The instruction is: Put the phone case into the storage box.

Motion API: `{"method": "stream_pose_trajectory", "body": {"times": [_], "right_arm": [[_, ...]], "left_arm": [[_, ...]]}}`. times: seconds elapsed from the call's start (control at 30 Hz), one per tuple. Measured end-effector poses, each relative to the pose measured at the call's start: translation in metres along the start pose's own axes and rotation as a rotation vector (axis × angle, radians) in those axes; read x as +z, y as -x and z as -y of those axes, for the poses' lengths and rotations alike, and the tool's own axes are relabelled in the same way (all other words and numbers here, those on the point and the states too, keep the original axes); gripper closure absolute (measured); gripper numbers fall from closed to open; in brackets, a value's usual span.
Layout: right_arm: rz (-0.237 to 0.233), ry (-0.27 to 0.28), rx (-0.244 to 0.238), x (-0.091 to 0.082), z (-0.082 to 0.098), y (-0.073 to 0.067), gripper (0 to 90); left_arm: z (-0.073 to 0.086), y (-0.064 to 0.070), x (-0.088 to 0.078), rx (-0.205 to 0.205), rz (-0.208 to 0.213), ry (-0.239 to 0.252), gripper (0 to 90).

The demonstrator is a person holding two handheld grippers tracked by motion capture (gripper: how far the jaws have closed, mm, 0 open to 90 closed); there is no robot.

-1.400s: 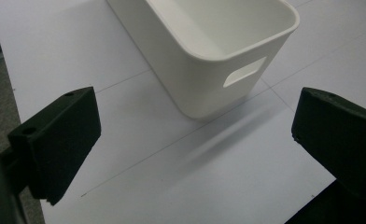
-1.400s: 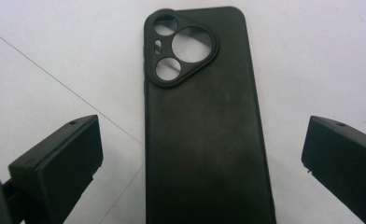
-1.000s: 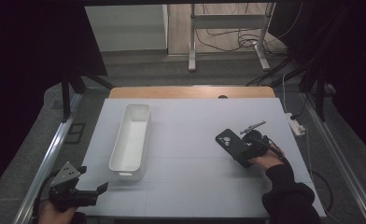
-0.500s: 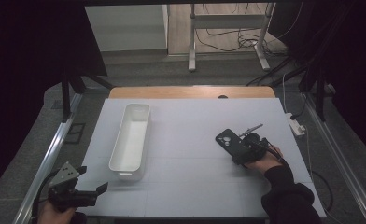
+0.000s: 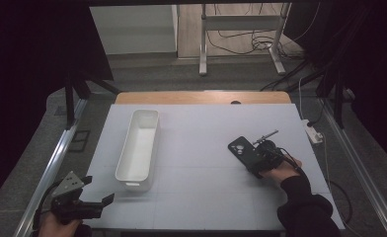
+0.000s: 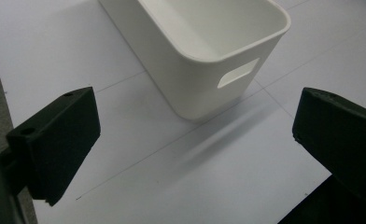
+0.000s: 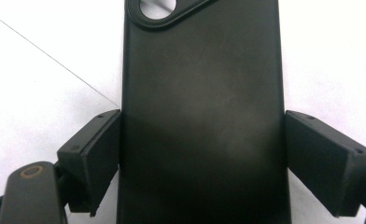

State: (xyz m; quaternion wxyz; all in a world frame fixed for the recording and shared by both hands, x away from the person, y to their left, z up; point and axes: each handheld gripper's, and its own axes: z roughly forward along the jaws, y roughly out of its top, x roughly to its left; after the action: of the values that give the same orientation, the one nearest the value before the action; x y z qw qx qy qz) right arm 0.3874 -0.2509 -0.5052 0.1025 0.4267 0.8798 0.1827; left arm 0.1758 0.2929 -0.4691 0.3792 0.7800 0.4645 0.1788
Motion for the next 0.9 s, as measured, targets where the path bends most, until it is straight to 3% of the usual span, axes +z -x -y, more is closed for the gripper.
{"method": "stream_pose_trajectory", "body": {"times": [0.23,0.5,0.77,0.9], "right_arm": [[-0.014,0.023,0.008,-0.003,0.005,0.000,14.7],[-0.024,0.093,0.011,-0.015,0.006,-0.003,14.9],[-0.072,0.160,-0.004,-0.029,0.007,-0.011,14.9],[-0.082,0.182,-0.005,-0.035,0.008,-0.016,14.9]], "left_arm": [[0.000,0.001,0.000,-0.001,-0.017,0.001,0.0],[-0.001,0.002,0.000,0.013,-0.008,0.000,0.0],[-0.006,0.003,-0.004,0.012,0.004,0.026,0.0],[-0.013,0.002,-0.008,-0.001,0.053,0.072,0.0]]}}
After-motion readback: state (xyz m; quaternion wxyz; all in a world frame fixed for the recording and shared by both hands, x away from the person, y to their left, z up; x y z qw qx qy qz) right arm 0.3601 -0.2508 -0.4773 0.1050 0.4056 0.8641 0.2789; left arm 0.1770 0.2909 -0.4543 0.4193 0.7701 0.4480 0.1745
